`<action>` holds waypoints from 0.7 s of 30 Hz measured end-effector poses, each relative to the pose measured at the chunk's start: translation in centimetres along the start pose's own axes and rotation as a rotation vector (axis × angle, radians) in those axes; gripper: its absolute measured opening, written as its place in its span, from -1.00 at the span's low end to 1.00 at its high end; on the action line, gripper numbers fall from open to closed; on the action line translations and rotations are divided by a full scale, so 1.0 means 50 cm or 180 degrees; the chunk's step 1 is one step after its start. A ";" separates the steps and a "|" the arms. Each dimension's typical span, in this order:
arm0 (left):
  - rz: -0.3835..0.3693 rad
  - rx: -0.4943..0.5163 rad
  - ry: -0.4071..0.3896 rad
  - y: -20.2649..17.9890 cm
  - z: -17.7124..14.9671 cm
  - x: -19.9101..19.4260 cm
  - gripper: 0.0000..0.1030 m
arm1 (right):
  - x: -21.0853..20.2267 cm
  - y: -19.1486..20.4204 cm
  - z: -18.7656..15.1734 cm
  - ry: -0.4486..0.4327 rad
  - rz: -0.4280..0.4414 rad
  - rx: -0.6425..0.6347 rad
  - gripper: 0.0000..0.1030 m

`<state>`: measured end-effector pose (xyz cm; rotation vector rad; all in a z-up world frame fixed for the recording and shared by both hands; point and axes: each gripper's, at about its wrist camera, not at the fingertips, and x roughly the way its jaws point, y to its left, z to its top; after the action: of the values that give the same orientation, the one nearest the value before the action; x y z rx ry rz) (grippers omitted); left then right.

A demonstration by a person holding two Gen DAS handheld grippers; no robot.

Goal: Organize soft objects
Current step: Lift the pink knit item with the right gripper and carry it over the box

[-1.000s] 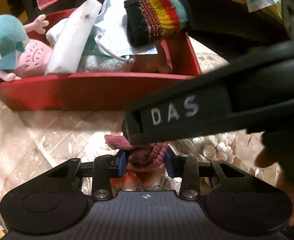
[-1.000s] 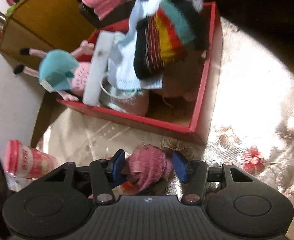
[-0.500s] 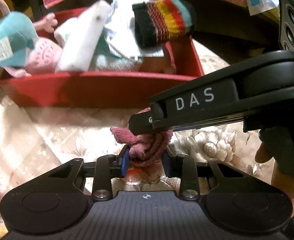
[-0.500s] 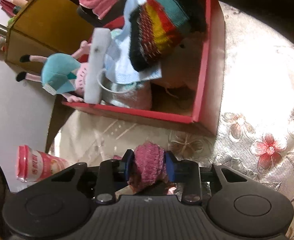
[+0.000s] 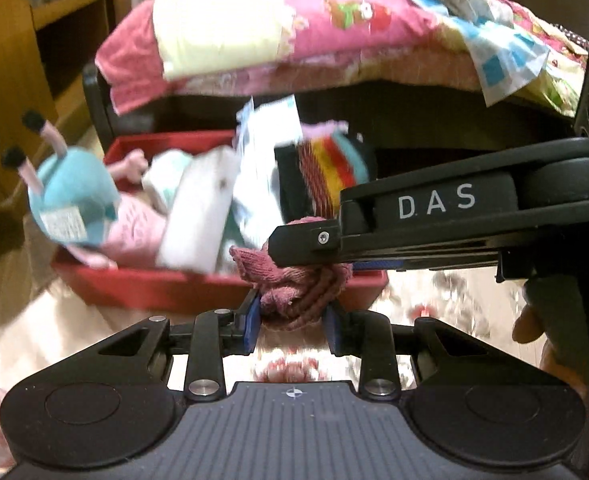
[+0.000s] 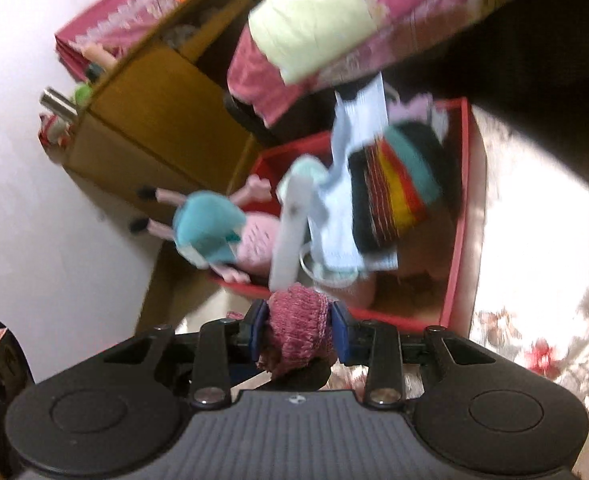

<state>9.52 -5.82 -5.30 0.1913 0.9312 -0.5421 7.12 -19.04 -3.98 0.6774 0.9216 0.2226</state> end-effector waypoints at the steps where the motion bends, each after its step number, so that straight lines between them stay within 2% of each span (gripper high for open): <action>1: 0.0017 0.0021 -0.0035 -0.004 0.008 0.001 -0.37 | -0.004 0.003 0.007 -0.0045 0.0001 -0.0005 -0.87; 7: 0.0051 -0.0081 -0.0342 0.021 0.072 -0.026 -0.38 | -0.024 0.032 0.061 -0.0333 0.0105 -0.0067 -0.87; 10: 0.0082 -0.0118 -0.0416 0.033 0.094 -0.031 -0.38 | -0.027 0.048 0.083 -0.0446 0.0162 -0.0120 -0.88; 21: 0.0241 -0.0144 -0.0386 0.064 0.138 0.018 -0.39 | 0.030 0.060 0.139 -0.0478 0.0088 -0.0145 -0.87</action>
<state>16.53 -6.06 -2.19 0.1506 0.8141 -0.4574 13.84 -19.10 -0.20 0.6561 0.7619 0.2139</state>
